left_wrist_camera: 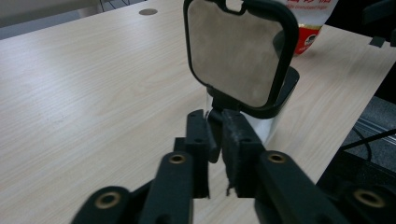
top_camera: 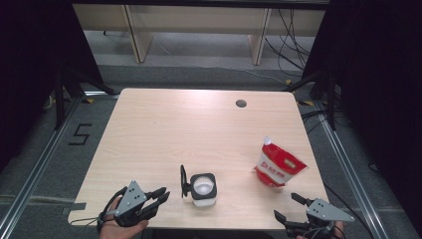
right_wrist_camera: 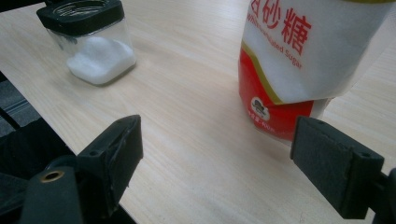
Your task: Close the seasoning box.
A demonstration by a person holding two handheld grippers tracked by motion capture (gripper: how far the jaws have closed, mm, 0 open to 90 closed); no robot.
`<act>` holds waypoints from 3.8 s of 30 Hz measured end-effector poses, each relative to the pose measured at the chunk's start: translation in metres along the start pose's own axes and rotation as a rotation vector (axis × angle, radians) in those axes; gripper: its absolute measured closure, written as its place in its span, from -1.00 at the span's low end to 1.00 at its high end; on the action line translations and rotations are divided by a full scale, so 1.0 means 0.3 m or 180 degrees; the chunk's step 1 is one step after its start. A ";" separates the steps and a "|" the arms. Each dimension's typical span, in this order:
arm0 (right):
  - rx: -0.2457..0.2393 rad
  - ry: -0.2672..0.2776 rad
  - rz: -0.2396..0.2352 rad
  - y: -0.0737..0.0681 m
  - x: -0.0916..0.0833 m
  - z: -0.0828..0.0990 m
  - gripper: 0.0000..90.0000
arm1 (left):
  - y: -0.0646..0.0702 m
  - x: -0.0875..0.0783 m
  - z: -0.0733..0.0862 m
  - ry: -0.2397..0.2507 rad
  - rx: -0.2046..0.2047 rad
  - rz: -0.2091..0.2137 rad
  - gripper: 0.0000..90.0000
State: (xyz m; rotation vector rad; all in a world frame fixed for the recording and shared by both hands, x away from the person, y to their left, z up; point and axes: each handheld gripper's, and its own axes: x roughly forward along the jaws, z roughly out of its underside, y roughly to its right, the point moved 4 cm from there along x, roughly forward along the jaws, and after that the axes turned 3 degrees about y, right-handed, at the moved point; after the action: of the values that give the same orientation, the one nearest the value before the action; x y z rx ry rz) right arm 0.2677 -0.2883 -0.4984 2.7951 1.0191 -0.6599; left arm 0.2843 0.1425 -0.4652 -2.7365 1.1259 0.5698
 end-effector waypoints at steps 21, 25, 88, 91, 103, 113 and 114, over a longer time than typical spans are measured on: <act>-0.0071 -0.0023 -0.0029 -0.001 0.009 0.002 -0.58 | 0.041 0.070 -0.112 0.0070 0.0346 0.0157 0.98; -0.0133 -0.0002 0.0034 0.005 0.005 -0.001 -0.56 | 0.036 0.070 -0.122 0.0094 0.0360 0.0144 0.98; -0.0018 -0.0012 -0.0024 -0.008 0.004 -0.001 -0.55 | 0.125 0.249 -0.087 -0.0234 0.0354 0.0554 0.97; -0.0010 0.0002 -0.0037 -0.009 0.006 -0.001 -0.55 | 0.123 0.247 -0.088 -0.0237 0.0370 0.0540 0.95; -0.0073 -0.0003 -0.0041 -0.006 0.008 0.000 -0.55 | 0.089 0.200 -0.114 -0.0141 0.0235 0.0570 0.33; -0.0105 -0.0003 -0.0096 -0.007 0.012 0.001 -0.55 | 0.047 0.146 -0.091 -0.0077 -0.0102 0.0591 -0.13; -0.0101 -0.0003 -0.0096 -0.008 0.012 0.001 -0.55 | 0.047 0.143 -0.085 -0.0068 -0.0152 0.0596 -0.16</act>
State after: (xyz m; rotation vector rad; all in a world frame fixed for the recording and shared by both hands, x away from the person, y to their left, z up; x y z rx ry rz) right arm 0.2686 -0.2844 -0.5000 2.7574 1.0640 -0.6427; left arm 0.3099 0.0979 -0.4581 -2.6743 1.3904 0.6554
